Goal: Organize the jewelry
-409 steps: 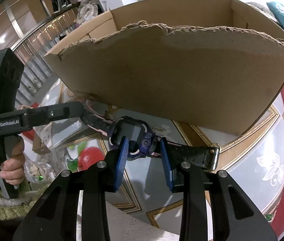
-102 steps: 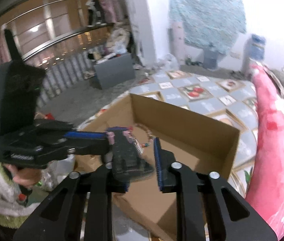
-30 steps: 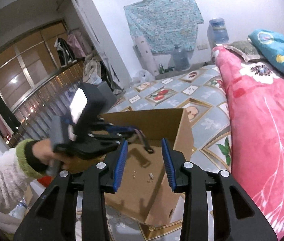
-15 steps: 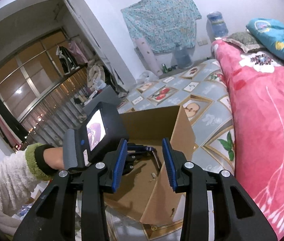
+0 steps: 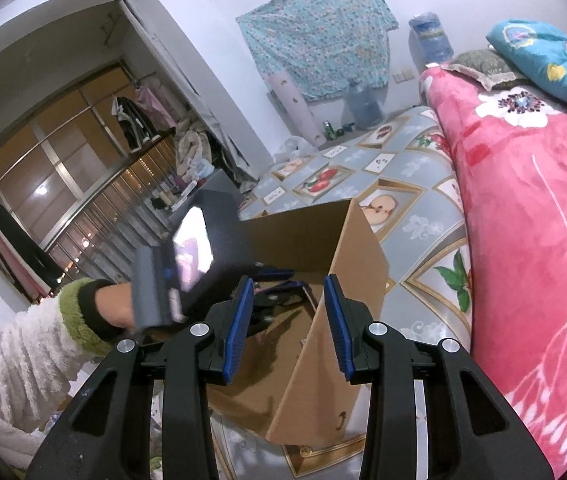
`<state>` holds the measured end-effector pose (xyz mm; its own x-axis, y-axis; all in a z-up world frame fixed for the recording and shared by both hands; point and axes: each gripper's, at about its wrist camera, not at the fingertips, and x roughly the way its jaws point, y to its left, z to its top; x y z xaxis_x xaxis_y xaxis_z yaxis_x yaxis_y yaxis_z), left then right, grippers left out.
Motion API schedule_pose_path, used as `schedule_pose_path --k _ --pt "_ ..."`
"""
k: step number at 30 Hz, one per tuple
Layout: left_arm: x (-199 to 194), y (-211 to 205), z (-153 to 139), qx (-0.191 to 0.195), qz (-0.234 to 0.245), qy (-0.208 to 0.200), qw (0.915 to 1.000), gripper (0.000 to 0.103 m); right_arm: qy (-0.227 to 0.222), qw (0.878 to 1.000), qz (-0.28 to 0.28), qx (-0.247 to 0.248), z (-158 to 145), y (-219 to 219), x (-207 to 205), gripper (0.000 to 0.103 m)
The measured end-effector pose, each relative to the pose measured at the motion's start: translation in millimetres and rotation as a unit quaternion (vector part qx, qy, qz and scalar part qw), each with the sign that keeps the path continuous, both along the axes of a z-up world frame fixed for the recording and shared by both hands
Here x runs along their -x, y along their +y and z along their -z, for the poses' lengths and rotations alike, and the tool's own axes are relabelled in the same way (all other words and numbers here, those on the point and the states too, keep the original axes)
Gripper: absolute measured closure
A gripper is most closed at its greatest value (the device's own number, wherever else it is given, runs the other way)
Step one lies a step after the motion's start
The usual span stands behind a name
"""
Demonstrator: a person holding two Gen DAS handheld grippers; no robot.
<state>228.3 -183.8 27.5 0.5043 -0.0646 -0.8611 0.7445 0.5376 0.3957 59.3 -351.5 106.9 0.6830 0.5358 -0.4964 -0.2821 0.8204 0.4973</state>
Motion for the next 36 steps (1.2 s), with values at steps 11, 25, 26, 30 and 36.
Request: schedule_pose_path --k 11,25,26,30,36 --pt "9 74 -66 0.125 -0.104 0.015 0.9865 0.079 0.017 1.0 -0.004 -0.007 -5 8 0 0.067" --pt "118 171 -92 0.284 -0.189 -0.006 0.9398 0.067 0.082 0.931 -0.18 0.307 -2 156 -71 0.056" --pt "125 177 -90 0.289 -0.188 -0.005 0.9387 0.066 0.076 0.913 -0.197 0.349 3 169 -77 0.055" --pt "145 196 -84 0.298 -0.195 -0.013 0.9345 0.063 0.041 0.845 -0.245 0.474 24 204 -93 0.05" --pt "164 223 -79 0.309 -0.21 -0.02 0.9273 0.061 0.029 0.763 -0.311 0.566 66 232 -112 0.045"
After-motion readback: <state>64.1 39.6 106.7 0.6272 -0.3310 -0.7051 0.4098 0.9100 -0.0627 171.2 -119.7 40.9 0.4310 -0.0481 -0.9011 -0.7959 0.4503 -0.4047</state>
